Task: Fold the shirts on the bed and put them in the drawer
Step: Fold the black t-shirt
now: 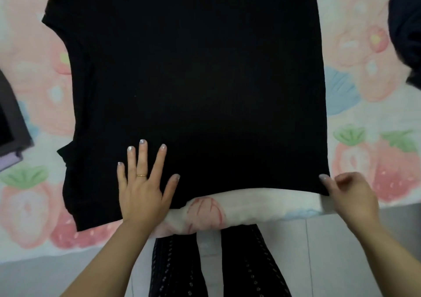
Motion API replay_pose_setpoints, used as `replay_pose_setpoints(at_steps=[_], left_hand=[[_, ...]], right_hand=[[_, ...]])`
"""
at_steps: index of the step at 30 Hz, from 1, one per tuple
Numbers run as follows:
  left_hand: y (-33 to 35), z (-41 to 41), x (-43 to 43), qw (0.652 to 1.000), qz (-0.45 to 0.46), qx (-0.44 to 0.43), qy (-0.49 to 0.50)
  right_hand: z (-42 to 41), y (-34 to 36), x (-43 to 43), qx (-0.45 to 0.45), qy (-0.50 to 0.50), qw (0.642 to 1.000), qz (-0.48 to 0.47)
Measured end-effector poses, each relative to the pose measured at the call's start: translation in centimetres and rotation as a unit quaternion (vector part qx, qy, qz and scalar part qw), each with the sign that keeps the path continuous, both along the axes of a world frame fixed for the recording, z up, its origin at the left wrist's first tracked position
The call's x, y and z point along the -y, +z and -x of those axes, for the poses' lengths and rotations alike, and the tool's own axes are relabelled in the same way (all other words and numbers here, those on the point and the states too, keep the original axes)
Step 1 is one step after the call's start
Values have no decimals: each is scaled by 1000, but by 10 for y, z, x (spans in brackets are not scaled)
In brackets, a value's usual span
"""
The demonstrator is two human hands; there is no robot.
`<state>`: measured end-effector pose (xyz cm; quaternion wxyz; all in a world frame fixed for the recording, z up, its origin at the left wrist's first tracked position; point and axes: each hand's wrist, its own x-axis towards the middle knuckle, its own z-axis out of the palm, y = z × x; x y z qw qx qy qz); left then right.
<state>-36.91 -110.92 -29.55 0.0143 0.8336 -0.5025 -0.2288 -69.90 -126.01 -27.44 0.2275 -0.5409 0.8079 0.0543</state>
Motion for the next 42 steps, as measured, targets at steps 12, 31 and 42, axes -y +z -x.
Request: replay_pose_setpoints(at_steps=[12, 31, 42], left_hand=[[11, -101, -79, 980, 98, -80, -152], [14, -200, 97, 884, 213, -206, 361], [19, -120, 144, 949, 287, 123, 52]], right_hand=[[6, -6, -6, 64, 493, 858, 129], [-89, 3, 171, 333, -9, 937, 104], [-167, 9, 145, 117, 172, 928, 308]])
